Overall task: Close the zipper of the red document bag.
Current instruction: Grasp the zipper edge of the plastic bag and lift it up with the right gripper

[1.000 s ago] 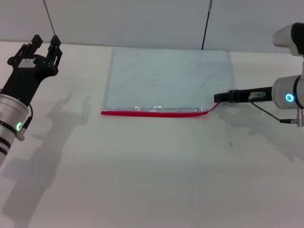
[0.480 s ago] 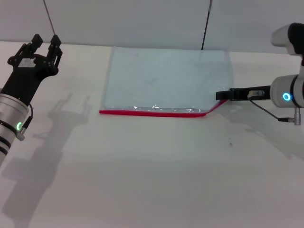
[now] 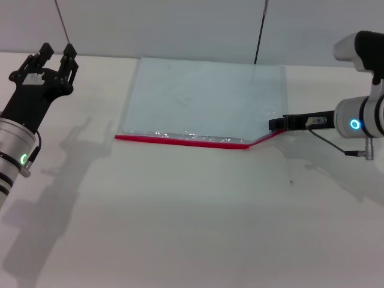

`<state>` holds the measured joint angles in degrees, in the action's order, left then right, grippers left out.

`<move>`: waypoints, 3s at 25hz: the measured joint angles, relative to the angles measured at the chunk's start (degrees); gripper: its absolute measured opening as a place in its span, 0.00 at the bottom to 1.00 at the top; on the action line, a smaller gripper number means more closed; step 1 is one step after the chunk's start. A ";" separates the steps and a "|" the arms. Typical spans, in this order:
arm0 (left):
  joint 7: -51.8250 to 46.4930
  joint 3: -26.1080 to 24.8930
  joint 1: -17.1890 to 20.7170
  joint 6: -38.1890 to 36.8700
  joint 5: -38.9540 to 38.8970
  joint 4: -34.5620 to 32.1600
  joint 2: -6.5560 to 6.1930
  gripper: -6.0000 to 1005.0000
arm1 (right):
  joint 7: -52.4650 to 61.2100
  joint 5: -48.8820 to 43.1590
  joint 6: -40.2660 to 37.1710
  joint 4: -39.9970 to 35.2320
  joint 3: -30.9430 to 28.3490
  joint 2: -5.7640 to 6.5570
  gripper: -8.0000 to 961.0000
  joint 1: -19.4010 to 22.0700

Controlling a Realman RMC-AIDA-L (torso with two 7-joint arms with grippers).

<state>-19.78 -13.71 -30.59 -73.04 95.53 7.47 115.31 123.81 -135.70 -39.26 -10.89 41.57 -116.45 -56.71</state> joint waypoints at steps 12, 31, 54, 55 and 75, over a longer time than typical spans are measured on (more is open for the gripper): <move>0.00 -0.07 0.00 0.01 0.00 0.00 -0.09 0.42 | 0.00 -0.09 -0.46 0.08 0.00 0.00 0.32 -0.10; 0.00 -0.09 0.41 0.90 0.00 0.00 -0.15 0.42 | -0.39 0.23 -12.68 -7.94 0.92 0.54 0.47 4.04; 0.00 -0.09 0.13 1.33 0.00 0.00 -0.17 0.41 | -1.52 0.91 -17.66 -6.90 1.10 0.16 0.57 3.63; 0.00 -0.09 0.08 1.35 0.00 0.00 -0.16 0.41 | -1.83 1.31 -17.41 -6.43 1.08 0.14 0.57 3.15; 0.00 -0.09 -0.44 1.41 0.00 0.00 -0.06 0.41 | -2.00 2.46 -6.19 -1.90 1.12 0.16 0.58 0.66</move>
<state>-19.78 -13.80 -31.03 -71.63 95.54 7.47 115.25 121.81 -133.24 -45.45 -12.79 42.69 -116.29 -56.04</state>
